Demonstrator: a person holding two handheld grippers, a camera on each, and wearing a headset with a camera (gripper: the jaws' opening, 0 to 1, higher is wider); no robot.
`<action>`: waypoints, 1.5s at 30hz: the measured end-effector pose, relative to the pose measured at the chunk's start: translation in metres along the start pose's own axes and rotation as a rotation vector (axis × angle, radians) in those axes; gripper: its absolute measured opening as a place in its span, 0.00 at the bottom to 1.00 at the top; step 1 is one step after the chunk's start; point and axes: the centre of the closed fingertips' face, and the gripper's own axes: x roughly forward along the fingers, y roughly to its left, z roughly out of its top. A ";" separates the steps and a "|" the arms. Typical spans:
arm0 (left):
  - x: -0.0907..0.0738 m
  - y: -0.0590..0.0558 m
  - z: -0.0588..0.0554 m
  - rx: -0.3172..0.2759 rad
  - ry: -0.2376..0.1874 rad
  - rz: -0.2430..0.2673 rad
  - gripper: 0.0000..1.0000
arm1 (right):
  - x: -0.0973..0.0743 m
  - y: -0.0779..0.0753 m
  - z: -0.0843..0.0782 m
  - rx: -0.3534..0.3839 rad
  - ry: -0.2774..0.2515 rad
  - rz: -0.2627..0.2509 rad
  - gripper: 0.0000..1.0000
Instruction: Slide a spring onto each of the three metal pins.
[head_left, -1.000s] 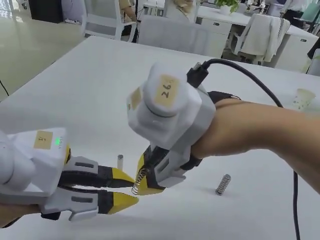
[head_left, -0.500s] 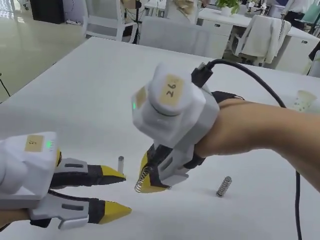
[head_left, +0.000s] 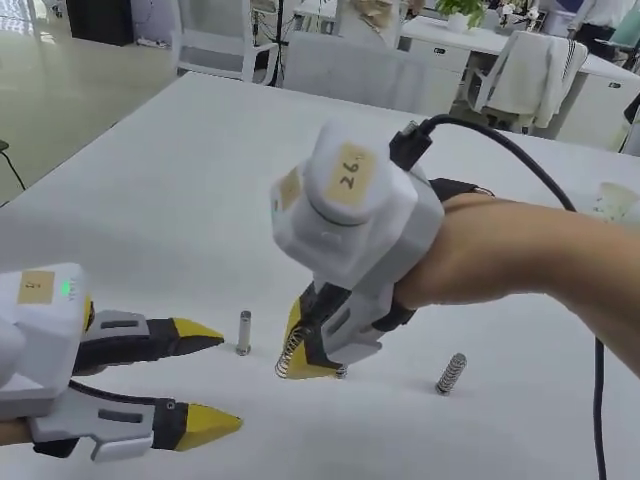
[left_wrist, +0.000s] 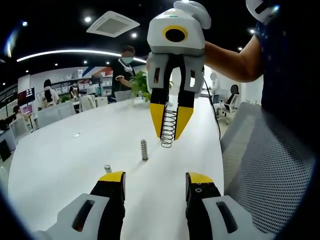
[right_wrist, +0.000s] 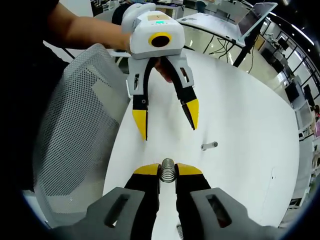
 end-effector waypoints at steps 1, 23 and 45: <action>-0.001 0.001 -0.001 -0.004 -0.001 0.006 0.43 | 0.000 0.000 0.000 0.000 0.000 0.000 0.09; -0.014 0.014 -0.014 -0.030 -0.006 0.064 0.55 | -0.008 -0.021 0.002 0.012 0.003 -0.027 0.09; -0.018 0.015 -0.018 -0.027 0.004 0.067 0.57 | -0.008 -0.054 0.014 0.001 0.020 -0.034 0.09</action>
